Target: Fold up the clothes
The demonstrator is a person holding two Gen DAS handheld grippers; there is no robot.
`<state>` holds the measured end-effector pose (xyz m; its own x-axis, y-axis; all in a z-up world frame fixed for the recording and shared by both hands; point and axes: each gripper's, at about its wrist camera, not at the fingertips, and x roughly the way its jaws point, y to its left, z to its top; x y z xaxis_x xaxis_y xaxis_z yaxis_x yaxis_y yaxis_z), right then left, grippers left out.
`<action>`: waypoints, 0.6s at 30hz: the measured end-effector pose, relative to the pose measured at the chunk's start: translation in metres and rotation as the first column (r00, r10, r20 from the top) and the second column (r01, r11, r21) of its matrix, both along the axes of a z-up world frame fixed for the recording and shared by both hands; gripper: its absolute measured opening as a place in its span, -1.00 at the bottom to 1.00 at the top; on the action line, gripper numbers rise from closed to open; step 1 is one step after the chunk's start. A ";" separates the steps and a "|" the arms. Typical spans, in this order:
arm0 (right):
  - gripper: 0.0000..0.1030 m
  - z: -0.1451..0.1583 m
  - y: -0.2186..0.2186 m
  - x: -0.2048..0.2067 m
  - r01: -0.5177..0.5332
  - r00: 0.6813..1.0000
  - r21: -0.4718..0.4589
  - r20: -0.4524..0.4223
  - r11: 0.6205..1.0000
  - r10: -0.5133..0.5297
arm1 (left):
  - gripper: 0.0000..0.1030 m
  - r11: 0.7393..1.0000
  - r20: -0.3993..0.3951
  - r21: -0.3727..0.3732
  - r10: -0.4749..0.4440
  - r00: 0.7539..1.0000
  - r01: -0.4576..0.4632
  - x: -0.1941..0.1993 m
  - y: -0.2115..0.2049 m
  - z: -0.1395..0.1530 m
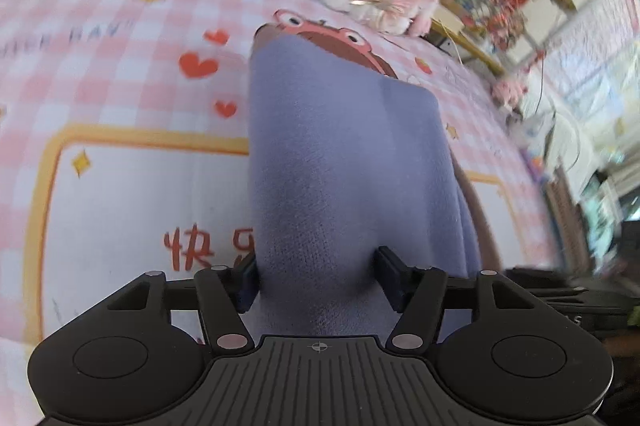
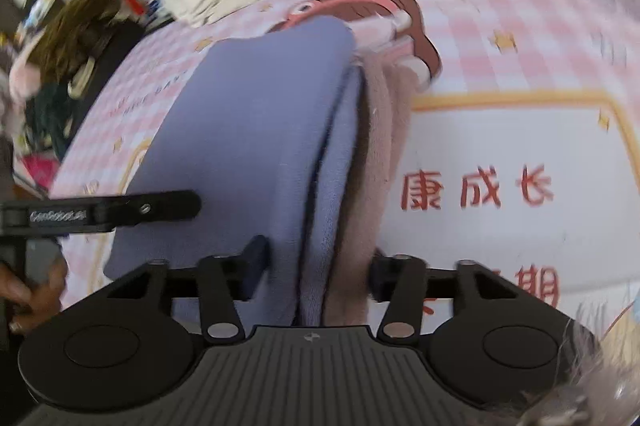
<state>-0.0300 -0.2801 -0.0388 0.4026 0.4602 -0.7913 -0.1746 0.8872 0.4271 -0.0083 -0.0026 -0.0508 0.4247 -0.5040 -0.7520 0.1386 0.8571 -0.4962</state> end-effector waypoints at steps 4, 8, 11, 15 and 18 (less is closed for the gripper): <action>0.07 -0.004 -0.008 0.007 0.036 0.999 0.083 -0.028 0.996 -0.033 | 0.17 0.996 -0.026 -0.082 0.020 0.999 -0.022 0.003 0.008 -0.008; -0.33 -0.001 -0.002 0.011 0.007 1.000 0.091 -0.015 0.996 -0.006 | -0.01 0.998 -0.014 -0.061 0.003 1.000 -0.004 0.003 0.004 -0.006; -0.41 0.013 0.006 0.004 -0.044 0.995 0.044 0.090 0.998 0.039 | -0.12 0.999 0.052 -0.014 -0.034 0.998 0.035 0.001 -0.004 0.007; -0.42 0.032 0.018 0.000 -0.089 0.974 -0.016 0.210 0.996 0.090 | -0.13 0.999 0.152 0.027 -0.045 0.987 0.042 0.000 -0.007 0.024; -0.42 0.039 0.024 0.007 -0.107 0.963 -0.046 0.244 0.993 0.115 | -0.13 0.999 0.182 0.024 -0.039 0.983 0.035 0.007 -0.003 0.030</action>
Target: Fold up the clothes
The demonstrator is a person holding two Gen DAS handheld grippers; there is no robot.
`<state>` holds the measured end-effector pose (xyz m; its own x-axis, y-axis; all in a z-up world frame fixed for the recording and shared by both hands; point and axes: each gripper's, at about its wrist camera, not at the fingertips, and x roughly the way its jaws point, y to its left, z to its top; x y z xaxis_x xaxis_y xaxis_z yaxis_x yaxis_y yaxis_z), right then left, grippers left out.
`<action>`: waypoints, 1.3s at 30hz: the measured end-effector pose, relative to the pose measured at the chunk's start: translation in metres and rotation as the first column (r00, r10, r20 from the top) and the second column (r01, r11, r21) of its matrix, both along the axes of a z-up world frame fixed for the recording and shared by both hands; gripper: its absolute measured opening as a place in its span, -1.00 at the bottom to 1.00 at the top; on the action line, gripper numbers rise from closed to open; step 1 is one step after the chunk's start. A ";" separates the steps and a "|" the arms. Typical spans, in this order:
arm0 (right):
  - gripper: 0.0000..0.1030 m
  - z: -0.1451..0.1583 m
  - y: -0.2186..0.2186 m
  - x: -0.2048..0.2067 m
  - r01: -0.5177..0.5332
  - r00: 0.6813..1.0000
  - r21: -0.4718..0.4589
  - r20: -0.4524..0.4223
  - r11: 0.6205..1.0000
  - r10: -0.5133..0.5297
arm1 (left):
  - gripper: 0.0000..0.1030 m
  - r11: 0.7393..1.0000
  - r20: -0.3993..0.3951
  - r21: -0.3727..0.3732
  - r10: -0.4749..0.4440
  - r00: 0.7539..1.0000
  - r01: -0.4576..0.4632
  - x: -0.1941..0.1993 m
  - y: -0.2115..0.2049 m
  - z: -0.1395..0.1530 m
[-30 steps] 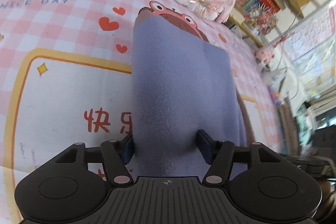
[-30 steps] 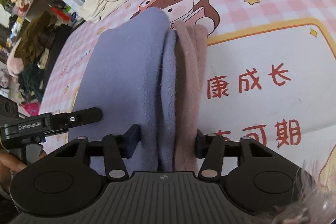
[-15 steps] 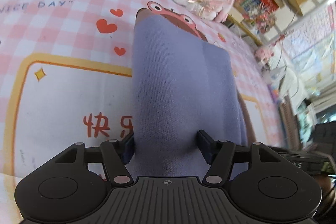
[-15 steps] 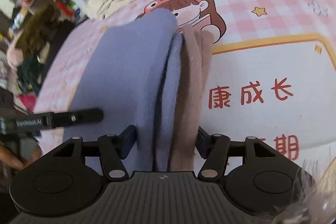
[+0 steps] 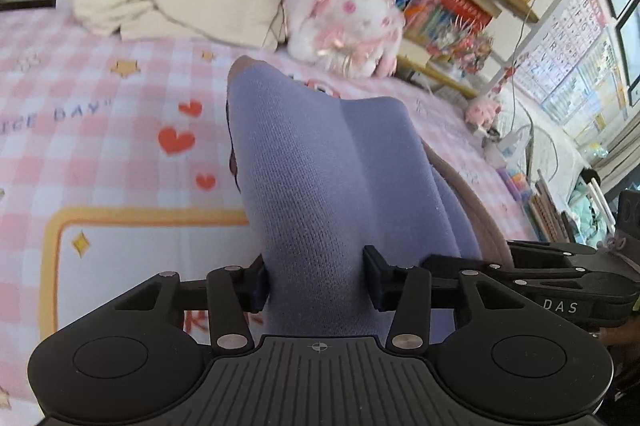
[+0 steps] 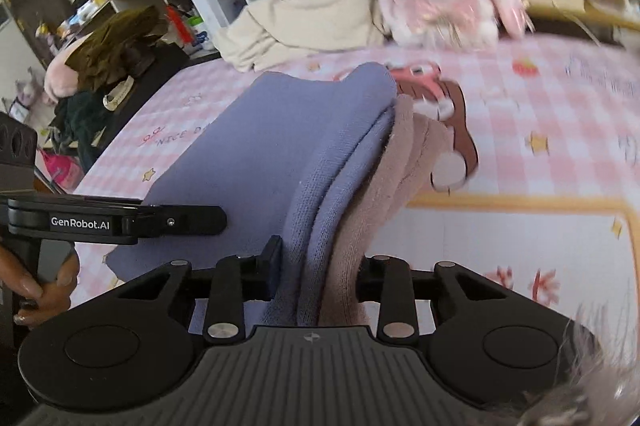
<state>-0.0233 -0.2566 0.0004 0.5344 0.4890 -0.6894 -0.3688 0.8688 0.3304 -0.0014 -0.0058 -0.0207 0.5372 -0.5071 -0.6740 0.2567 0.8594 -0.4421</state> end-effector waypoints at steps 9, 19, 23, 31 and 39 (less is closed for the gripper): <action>-0.42 0.009 0.018 0.052 -0.021 0.999 -0.033 0.044 0.999 0.023 | -0.13 0.999 0.051 -0.006 0.044 0.998 -0.044 0.042 0.013 0.007; -0.41 0.000 0.048 0.123 -0.040 0.998 -0.058 0.046 0.997 0.043 | -0.12 0.996 0.055 0.016 0.084 0.995 -0.085 0.102 0.036 -0.001; -0.41 -0.004 0.056 0.148 -0.041 0.998 -0.057 0.047 0.998 0.044 | -0.12 0.995 0.064 0.031 0.092 0.994 -0.094 0.122 0.043 -0.004; -0.41 -0.011 0.070 0.180 -0.033 0.998 -0.072 0.058 0.997 0.037 | -0.12 0.994 0.054 0.027 0.108 0.993 -0.110 0.154 0.055 -0.010; -0.32 -0.032 0.072 0.199 -0.017 0.999 -0.078 0.033 0.997 0.020 | -0.03 0.989 0.026 0.037 0.143 0.989 -0.144 0.166 0.057 -0.028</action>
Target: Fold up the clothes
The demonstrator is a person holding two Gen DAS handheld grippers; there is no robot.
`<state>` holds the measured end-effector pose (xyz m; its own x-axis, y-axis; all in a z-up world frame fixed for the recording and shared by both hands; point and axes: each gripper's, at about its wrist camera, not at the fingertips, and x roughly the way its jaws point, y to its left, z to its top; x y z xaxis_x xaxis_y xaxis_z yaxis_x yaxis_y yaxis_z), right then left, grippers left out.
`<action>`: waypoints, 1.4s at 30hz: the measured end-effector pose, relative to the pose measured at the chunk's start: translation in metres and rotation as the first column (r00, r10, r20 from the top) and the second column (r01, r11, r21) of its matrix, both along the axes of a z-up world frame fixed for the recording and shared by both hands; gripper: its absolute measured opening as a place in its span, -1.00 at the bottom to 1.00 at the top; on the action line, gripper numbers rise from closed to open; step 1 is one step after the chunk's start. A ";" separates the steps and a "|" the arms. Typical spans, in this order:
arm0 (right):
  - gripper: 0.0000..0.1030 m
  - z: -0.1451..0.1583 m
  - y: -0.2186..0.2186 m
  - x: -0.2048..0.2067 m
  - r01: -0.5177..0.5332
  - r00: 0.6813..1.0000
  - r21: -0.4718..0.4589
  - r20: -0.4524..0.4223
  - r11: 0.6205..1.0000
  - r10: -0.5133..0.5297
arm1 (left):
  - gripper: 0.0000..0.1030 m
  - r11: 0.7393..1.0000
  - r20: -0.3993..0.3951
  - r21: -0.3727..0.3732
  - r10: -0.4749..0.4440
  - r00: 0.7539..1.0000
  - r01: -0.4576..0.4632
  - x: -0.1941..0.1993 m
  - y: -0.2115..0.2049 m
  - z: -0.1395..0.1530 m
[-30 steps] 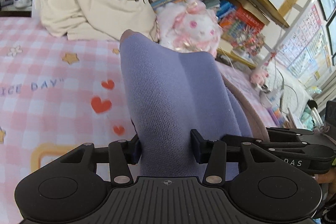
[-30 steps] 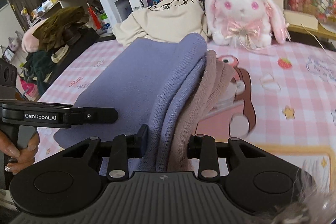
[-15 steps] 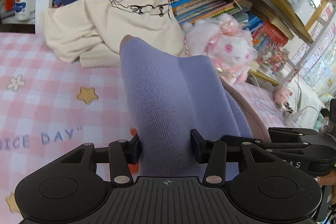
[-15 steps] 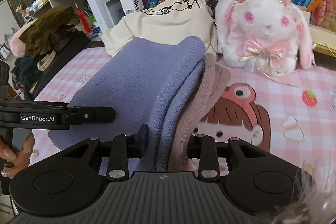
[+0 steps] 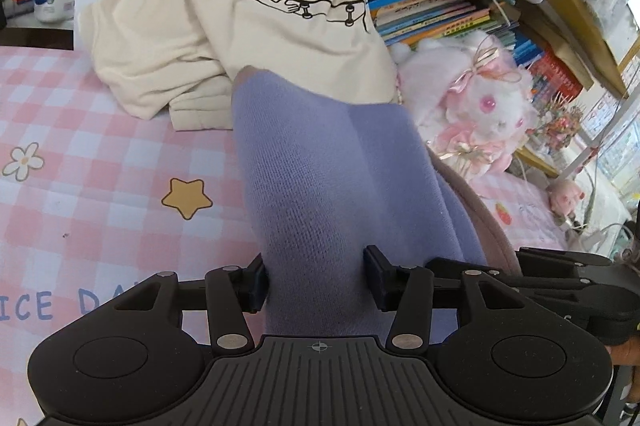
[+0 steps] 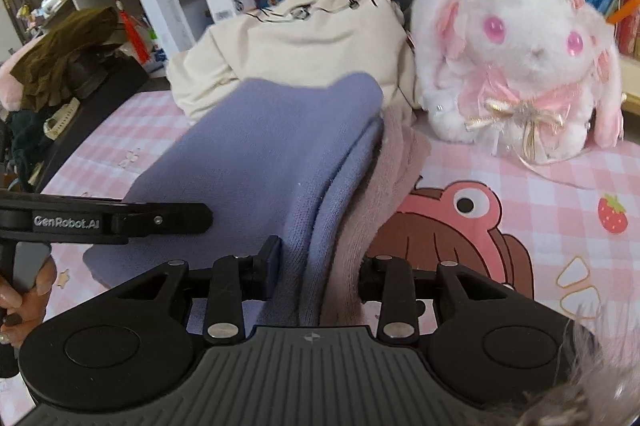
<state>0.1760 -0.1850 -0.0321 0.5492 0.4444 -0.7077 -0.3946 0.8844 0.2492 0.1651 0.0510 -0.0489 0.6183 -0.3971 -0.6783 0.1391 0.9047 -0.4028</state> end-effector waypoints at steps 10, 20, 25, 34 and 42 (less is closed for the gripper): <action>0.11 0.013 -0.014 -0.025 0.099 0.995 0.005 0.016 0.995 -0.099 | 0.56 0.981 0.151 0.169 0.075 0.986 -0.100 -0.034 -0.008 0.023; 0.80 0.026 -0.026 -0.094 0.181 0.973 -0.111 0.166 0.977 -0.162 | 0.87 0.957 0.268 0.225 0.121 0.956 -0.184 -0.102 -0.025 0.039; 0.97 0.020 -0.027 -0.132 0.223 0.956 -0.144 0.228 0.964 -0.187 | 0.93 0.922 0.291 0.324 0.115 0.950 -0.211 -0.133 -0.042 0.035; 1.00 0.001 -0.029 -0.174 0.272 0.948 -0.151 0.210 0.951 -0.238 | 0.96 0.901 0.281 0.374 0.114 0.953 -0.218 -0.171 -0.061 0.020; 1.00 -0.004 -0.030 -0.200 0.314 0.937 -0.172 0.216 0.934 -0.275 | 0.96 0.877 0.276 0.419 0.125 0.953 -0.236 -0.190 -0.071 0.023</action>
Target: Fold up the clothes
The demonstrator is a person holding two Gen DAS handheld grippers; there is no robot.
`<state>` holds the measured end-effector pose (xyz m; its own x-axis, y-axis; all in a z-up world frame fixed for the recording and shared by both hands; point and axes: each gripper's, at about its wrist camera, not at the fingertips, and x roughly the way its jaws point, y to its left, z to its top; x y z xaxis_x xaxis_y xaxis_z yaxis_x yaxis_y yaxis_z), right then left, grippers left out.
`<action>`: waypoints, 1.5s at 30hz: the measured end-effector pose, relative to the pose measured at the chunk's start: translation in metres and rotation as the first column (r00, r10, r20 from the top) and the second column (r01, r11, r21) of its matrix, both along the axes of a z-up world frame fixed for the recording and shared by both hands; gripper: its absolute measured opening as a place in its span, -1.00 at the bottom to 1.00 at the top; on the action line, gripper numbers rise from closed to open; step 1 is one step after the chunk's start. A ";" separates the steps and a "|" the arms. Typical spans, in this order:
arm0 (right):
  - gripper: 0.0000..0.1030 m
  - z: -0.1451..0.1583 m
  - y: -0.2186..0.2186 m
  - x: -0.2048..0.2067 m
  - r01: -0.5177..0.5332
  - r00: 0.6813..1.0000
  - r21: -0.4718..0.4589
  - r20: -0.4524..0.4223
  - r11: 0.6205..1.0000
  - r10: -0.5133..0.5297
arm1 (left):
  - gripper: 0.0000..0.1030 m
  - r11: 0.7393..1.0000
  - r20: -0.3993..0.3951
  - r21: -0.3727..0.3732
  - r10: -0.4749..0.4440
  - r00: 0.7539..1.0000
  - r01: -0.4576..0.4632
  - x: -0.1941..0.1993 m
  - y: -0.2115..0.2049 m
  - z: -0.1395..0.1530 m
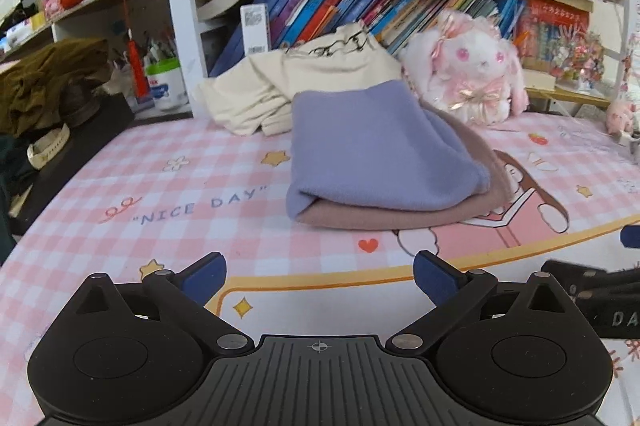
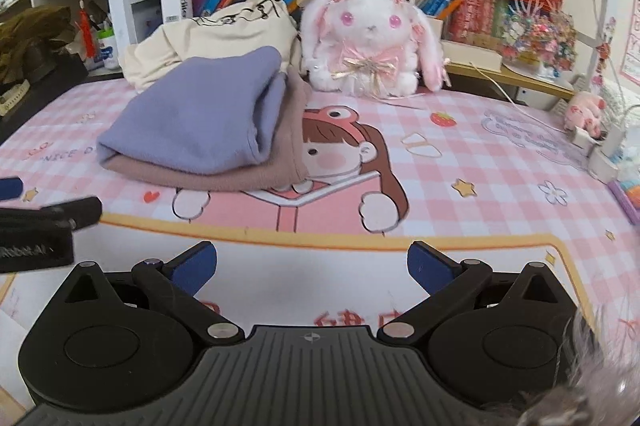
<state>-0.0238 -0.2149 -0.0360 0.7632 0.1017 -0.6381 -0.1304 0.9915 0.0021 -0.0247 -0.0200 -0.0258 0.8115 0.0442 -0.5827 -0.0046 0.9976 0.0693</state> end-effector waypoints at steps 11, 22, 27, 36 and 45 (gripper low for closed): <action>1.00 0.004 -0.010 -0.005 0.049 0.999 0.025 0.015 0.998 -0.049 | 0.96 0.998 0.001 -0.042 -0.036 0.999 0.036 -0.002 0.002 0.004; 1.00 0.003 -0.007 -0.004 0.034 0.999 0.016 0.004 0.999 -0.034 | 0.96 0.997 -0.016 -0.071 -0.034 0.999 0.033 0.001 0.005 0.001; 1.00 0.002 -0.008 -0.002 0.038 0.999 0.017 -0.001 0.999 -0.038 | 0.97 0.997 -0.017 -0.073 -0.039 0.999 0.038 0.002 0.004 0.000; 1.00 0.001 -0.008 0.000 0.038 0.999 0.015 -0.004 0.999 -0.038 | 0.97 0.996 -0.024 -0.078 -0.042 0.999 0.040 0.005 0.005 -0.001; 1.00 0.001 -0.008 0.002 0.036 0.999 0.013 -0.004 0.999 -0.036 | 0.97 0.996 -0.028 -0.081 -0.042 0.999 0.040 0.006 0.004 -0.001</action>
